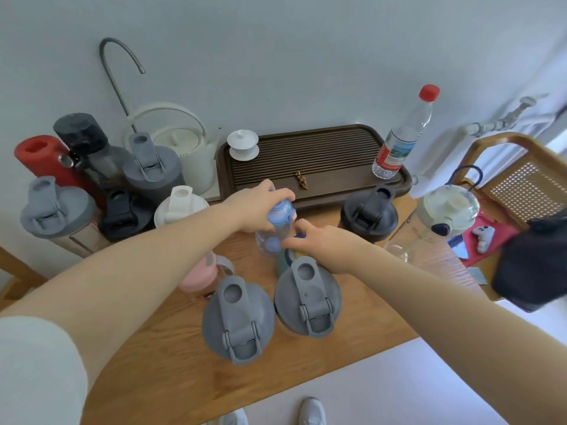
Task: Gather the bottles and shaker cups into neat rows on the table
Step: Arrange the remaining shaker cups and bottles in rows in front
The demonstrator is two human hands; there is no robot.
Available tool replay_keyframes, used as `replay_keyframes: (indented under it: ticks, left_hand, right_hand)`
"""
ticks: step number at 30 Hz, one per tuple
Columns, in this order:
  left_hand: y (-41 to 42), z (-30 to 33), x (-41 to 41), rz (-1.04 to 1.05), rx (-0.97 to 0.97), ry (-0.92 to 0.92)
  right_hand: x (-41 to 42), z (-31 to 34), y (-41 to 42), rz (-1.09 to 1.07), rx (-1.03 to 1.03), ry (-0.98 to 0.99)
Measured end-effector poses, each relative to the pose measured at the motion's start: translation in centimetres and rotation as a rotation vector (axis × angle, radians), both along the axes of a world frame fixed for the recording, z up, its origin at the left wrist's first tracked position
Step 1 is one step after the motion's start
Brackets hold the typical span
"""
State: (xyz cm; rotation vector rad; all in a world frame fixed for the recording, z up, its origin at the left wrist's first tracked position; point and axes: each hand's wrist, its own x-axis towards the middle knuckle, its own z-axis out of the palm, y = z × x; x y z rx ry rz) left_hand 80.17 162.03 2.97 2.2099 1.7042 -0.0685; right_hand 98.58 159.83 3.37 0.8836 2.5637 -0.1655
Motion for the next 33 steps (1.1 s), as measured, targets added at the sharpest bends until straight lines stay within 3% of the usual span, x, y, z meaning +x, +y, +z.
replay_keyframes:
  ticks: [9, 13, 18, 21, 23, 25, 29, 33]
  left_hand:
    - [-0.6, 0.1, 4.8, -0.214, -0.068, -0.113]
    - [-1.5, -0.4, 6.6, -0.288, -0.055, -0.132]
    - [-2.8, 0.2, 4.3, -0.237, -0.067, -0.095]
    - [-5.0, 2.3, 1.7, -0.203, 0.014, -0.151]
    - [-6.9, 4.2, 0.5, -0.165, 0.052, -0.212]
    - [-9.0, 5.8, -0.2, -0.126, 0.037, -0.232]
    - [-13.0, 7.6, 0.2, -0.138, -0.074, -0.005]
    - [-16.4, 6.4, 0.9, -0.191, -0.087, 0.285]
  right_hand:
    - [7.6, -0.8, -4.0, -0.216, -0.062, -0.049]
    - [9.5, -1.1, -4.9, -0.296, 0.002, -0.019]
    - [9.0, 0.5, -5.1, -0.27, 0.15, -0.057]
    - [8.1, 3.2, -5.6, -0.244, 0.128, 0.241]
    - [6.9, 4.5, -6.4, -0.27, -0.091, 0.546]
    - [5.6, 4.9, -7.3, -0.254, -0.282, 0.599]
    - [4.0, 2.9, -8.0, -0.153, -0.294, 0.364]
    - [3.5, 1.3, -8.0, -0.162, -0.226, 0.41]
